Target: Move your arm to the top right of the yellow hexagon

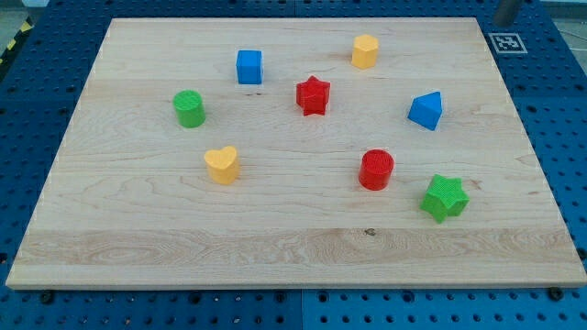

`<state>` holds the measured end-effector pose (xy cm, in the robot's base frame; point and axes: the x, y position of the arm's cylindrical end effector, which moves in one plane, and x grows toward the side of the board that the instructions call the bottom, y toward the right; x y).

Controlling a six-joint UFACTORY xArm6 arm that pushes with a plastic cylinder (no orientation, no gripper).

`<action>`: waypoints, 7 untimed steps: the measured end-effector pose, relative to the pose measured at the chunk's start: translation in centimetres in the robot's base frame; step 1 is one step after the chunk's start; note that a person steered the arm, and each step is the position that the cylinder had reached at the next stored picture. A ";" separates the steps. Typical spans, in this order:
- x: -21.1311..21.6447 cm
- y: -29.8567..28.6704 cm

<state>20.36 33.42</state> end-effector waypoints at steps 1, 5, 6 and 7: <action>0.0 -0.2; -0.2 -6.7; -0.2 -7.8; -0.3 -10.4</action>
<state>20.08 23.01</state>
